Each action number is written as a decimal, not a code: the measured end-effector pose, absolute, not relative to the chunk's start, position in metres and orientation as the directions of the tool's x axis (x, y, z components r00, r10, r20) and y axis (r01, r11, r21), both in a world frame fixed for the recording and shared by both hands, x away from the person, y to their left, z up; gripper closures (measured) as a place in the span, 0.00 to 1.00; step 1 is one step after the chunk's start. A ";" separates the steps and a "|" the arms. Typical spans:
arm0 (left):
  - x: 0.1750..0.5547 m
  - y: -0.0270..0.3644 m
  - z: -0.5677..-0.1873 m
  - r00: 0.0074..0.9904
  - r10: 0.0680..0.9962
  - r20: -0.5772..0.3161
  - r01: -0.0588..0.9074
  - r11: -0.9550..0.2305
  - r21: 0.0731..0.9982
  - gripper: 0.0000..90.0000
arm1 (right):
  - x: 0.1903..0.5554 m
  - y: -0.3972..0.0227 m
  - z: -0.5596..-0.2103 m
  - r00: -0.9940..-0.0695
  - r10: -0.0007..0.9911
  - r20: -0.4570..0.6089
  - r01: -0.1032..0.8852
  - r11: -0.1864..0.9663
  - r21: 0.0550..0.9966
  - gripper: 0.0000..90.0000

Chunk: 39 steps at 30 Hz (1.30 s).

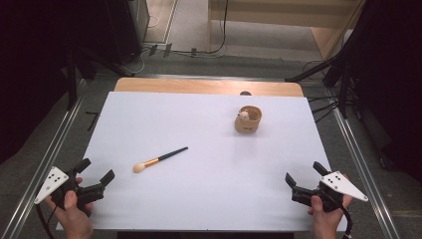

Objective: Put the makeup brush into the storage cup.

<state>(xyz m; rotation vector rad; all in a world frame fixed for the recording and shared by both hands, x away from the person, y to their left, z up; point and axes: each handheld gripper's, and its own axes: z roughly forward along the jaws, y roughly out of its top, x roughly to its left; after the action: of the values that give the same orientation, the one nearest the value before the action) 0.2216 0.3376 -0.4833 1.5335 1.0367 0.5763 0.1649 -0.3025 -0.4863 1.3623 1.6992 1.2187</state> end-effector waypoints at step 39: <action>0.308 0.244 -0.448 0.722 0.677 -0.139 0.572 -0.472 0.671 0.18 | 0.170 -0.296 -0.489 -0.321 0.945 0.059 0.417 0.086 0.905 0.00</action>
<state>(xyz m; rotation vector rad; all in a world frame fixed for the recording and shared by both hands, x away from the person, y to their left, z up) 0.3085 0.2439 -0.4482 2.2021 0.9414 0.1882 0.1697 -0.2964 -0.4891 1.3421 1.8016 1.2016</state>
